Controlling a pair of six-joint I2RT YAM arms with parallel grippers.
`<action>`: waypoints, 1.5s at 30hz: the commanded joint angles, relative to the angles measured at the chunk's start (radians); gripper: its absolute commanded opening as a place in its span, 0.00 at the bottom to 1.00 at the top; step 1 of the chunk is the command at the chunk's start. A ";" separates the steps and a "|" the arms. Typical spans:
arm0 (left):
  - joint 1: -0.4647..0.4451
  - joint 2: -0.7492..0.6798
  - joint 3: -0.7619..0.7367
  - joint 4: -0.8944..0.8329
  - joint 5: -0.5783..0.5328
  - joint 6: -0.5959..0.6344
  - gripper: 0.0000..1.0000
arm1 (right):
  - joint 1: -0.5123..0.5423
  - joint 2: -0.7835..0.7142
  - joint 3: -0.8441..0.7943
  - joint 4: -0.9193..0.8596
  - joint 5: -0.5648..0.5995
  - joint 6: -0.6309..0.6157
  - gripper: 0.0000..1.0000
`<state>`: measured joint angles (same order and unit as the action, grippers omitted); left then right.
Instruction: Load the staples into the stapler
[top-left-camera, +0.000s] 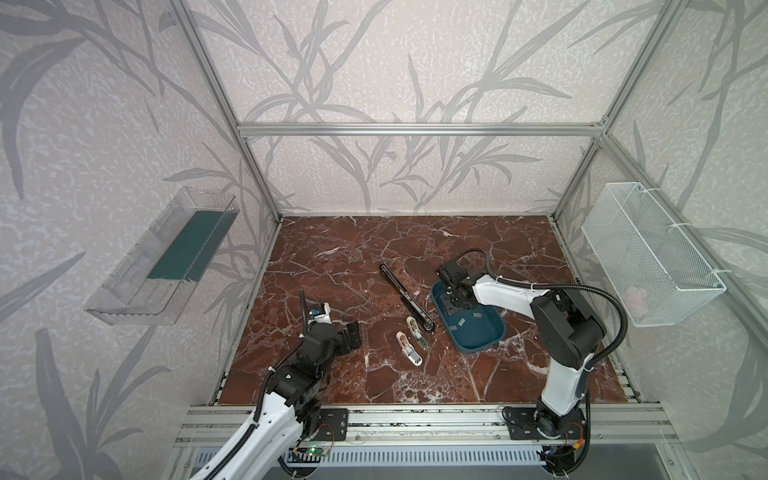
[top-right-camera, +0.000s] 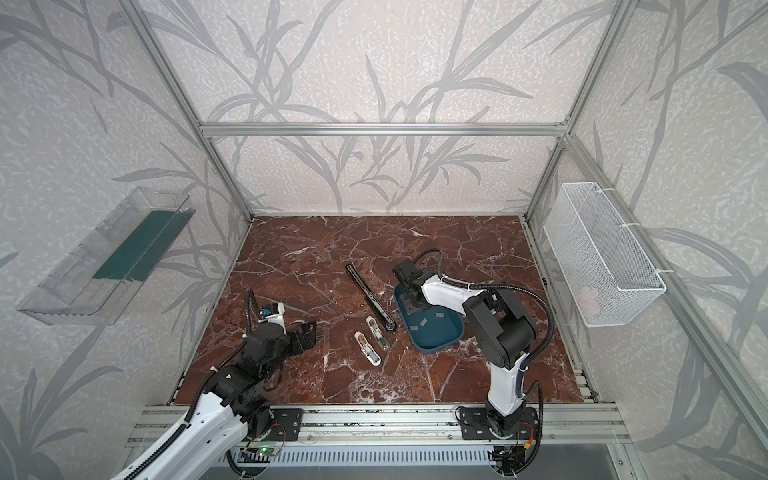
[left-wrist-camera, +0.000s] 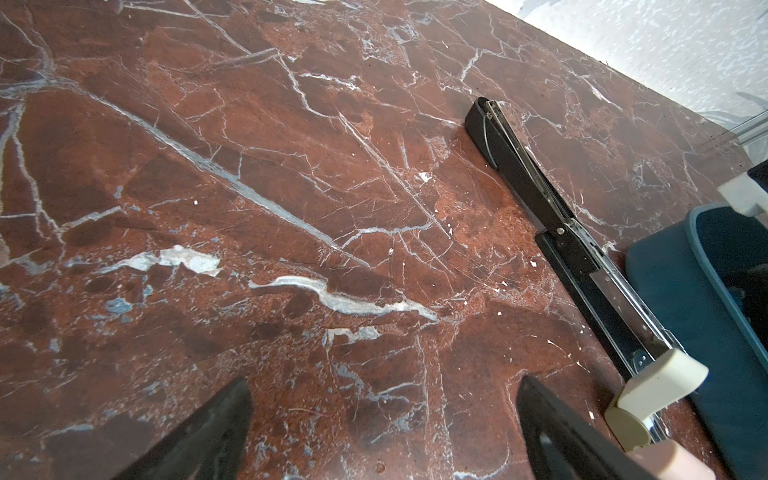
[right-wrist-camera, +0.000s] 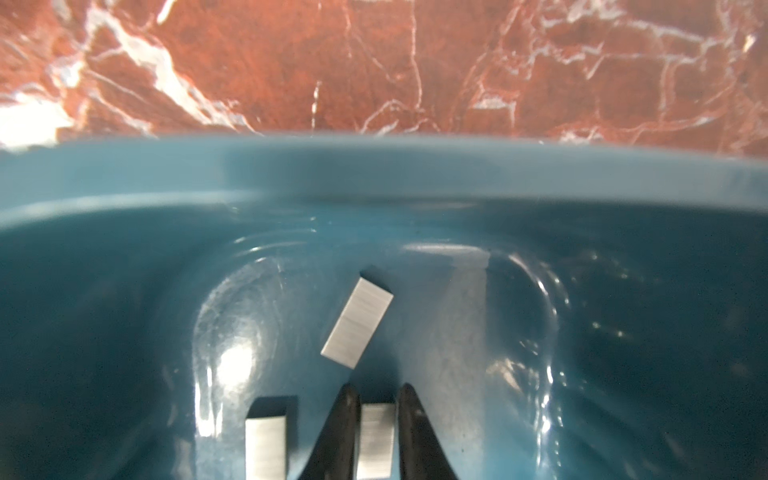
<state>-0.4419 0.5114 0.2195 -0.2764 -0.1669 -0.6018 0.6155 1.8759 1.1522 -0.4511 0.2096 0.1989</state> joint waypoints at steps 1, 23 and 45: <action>0.005 -0.010 0.023 -0.001 -0.017 -0.005 0.99 | 0.004 0.057 -0.009 -0.072 -0.009 0.016 0.21; 0.005 -0.013 0.022 0.000 -0.013 -0.005 0.99 | 0.006 -0.107 -0.081 0.032 -0.008 0.027 0.14; 0.006 -0.033 0.009 0.021 0.012 -0.004 0.99 | 0.134 -0.504 -0.385 0.409 -0.082 -0.102 0.15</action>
<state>-0.4419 0.4950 0.2195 -0.2684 -0.1493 -0.6018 0.7193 1.4158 0.7761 -0.1230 0.1238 0.1303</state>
